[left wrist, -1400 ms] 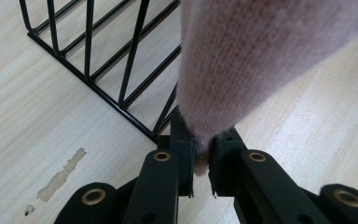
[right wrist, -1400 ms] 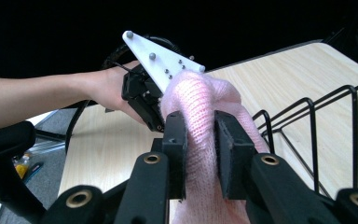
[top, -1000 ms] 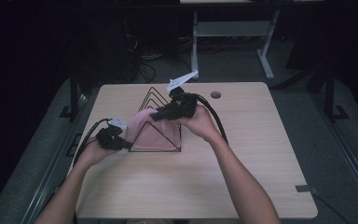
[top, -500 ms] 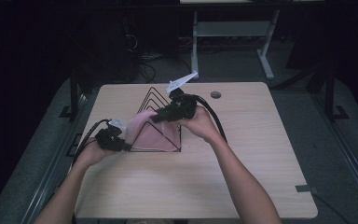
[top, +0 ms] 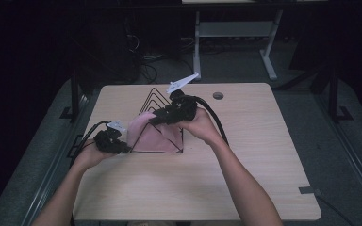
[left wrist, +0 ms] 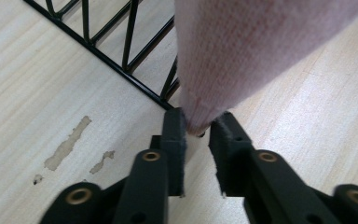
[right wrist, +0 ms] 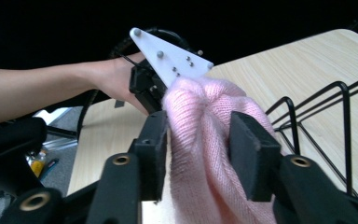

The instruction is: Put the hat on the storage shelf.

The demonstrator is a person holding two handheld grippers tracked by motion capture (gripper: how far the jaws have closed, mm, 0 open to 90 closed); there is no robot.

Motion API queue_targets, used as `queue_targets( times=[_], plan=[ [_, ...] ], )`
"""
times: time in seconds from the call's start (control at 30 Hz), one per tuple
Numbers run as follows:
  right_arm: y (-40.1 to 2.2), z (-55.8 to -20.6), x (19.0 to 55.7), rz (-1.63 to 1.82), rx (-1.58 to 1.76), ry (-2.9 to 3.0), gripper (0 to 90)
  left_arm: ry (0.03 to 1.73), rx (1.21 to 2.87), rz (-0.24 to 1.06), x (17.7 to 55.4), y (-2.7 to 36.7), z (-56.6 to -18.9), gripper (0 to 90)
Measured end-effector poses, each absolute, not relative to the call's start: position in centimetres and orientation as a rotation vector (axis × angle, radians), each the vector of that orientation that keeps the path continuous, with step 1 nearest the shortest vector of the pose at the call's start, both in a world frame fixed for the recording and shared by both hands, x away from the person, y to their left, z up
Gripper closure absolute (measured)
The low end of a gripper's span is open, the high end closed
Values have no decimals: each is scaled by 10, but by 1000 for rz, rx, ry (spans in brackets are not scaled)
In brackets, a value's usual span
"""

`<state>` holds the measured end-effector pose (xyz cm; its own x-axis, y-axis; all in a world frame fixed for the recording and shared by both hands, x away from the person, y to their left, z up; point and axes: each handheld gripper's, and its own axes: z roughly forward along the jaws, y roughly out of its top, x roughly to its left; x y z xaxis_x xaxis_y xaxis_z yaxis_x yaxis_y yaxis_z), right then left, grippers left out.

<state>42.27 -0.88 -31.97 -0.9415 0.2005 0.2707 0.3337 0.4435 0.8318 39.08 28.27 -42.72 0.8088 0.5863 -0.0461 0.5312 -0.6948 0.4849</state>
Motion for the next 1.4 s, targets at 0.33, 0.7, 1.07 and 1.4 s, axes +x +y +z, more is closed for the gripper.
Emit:
queue_targets(
  times=[0.33, 0.7, 1.07, 1.4],
  plan=[
    [-25, -317, 417, -1543, -499, -2555, 416, 827, 2541, 149, 393, 279, -433, 853],
    [-64, -316, 408, -1605, -561, -2572, 355, 876, 2498, 156, 389, 286, -431, 667],
    [-105, -323, 400, -1602, -699, -2593, 299, 916, 2423, 150, 382, 296, -425, 548],
    [-148, -338, 389, -1594, -830, -2594, 283, 913, 2401, 168, 371, 300, -422, 527]
  ],
)
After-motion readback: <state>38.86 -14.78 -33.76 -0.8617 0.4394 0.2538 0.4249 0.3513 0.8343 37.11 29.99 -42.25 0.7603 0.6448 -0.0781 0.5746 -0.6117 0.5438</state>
